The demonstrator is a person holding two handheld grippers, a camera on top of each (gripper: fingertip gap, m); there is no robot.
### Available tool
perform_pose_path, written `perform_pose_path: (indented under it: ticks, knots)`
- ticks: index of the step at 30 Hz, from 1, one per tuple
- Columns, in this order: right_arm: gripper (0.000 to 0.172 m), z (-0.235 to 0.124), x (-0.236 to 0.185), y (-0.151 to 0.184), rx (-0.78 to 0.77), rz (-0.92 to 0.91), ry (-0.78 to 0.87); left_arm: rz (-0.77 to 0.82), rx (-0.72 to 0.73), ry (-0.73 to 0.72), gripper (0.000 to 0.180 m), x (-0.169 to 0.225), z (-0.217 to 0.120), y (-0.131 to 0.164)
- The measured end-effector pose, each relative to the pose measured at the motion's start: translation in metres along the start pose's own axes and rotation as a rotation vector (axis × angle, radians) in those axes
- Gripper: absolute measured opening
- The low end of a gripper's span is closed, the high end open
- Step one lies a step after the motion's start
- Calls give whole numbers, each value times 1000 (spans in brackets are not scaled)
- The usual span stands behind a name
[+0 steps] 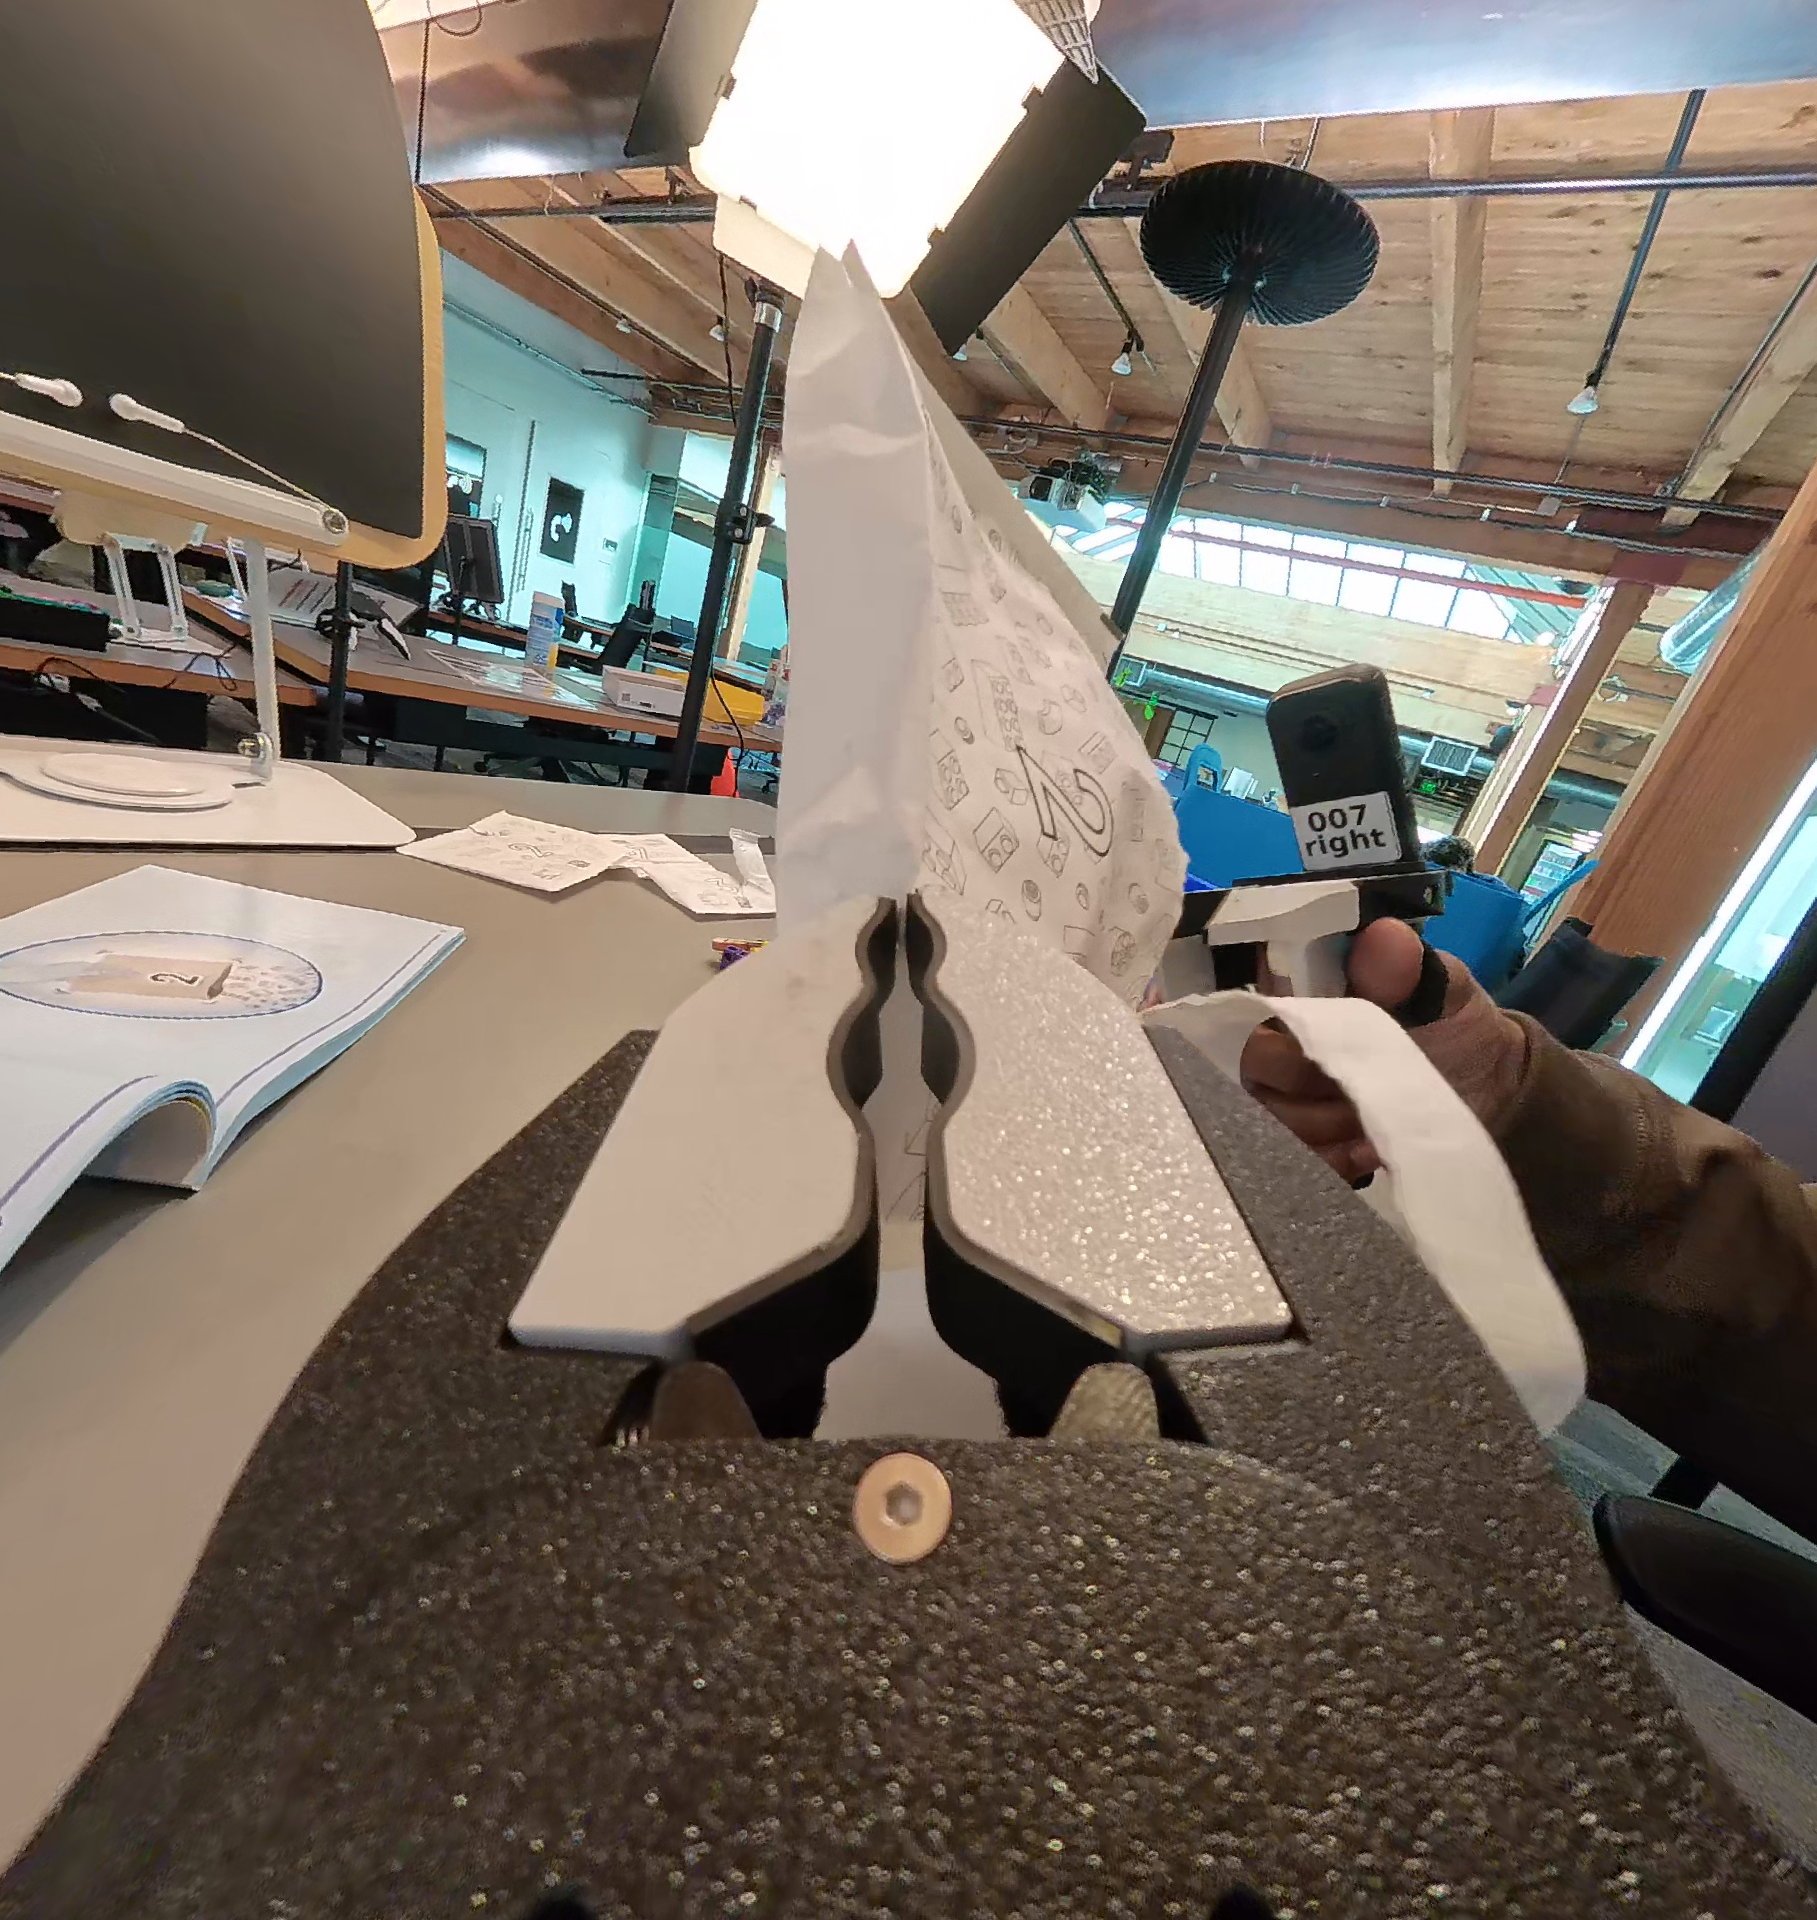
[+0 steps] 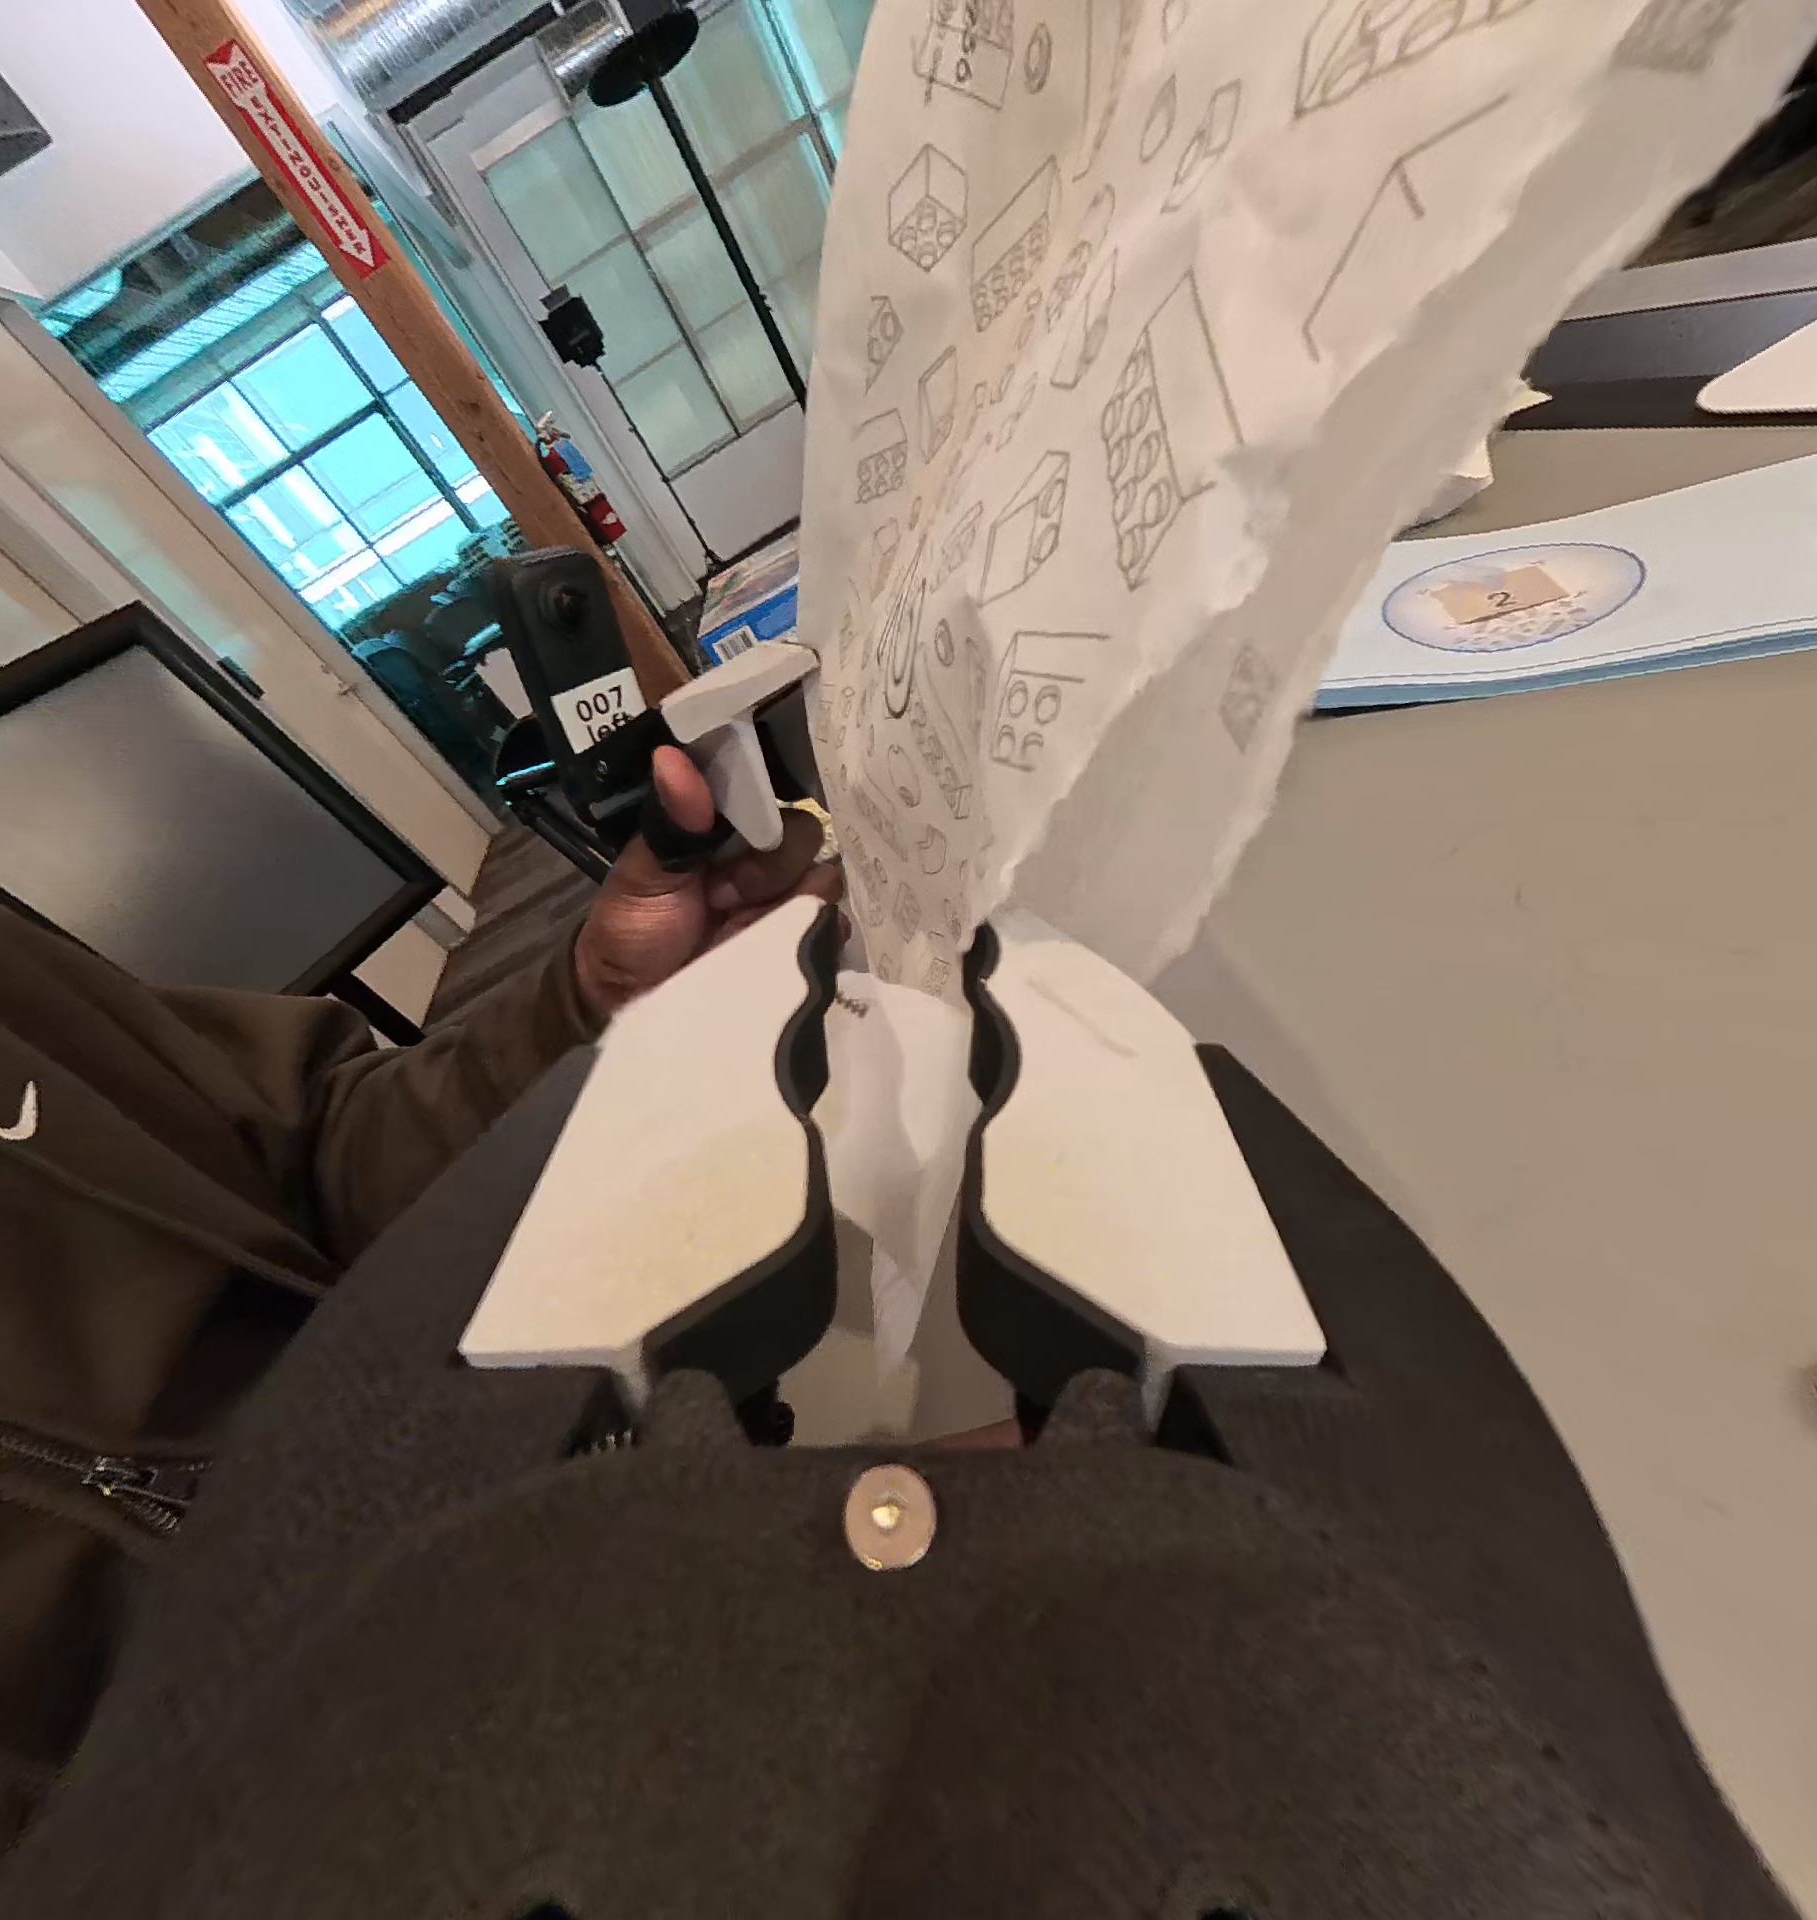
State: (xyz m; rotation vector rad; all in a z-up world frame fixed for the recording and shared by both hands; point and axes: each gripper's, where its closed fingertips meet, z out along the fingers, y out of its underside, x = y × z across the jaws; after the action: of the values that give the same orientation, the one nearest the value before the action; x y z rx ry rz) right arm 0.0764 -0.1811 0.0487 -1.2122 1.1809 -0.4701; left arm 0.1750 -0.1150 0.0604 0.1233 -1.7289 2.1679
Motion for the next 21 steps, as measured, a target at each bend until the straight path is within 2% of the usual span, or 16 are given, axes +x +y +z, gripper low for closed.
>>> perform_pose_path:
  ticks: [5,8,13,17,18,21]
  knots:
    - [14,3,2,-4,8,21,-13,-25,1,5,1,-2,0,1]
    - [0,1,-7,-11,28,42,-92,-46,0,-20,0,-7,-1,1]
    - [0,-5,-30,-23,39,45,-250,-42,-37,-18,0,-7,3,6]
    - [0,-9,-31,-28,10,24,-264,-56,-36,29,2,-2,3,6]
    - [0,-11,-30,-29,-5,17,-263,-70,-26,47,3,-1,2,4]
    - [0,-21,-29,-31,-72,-7,-274,-131,32,73,26,-5,-3,-5]
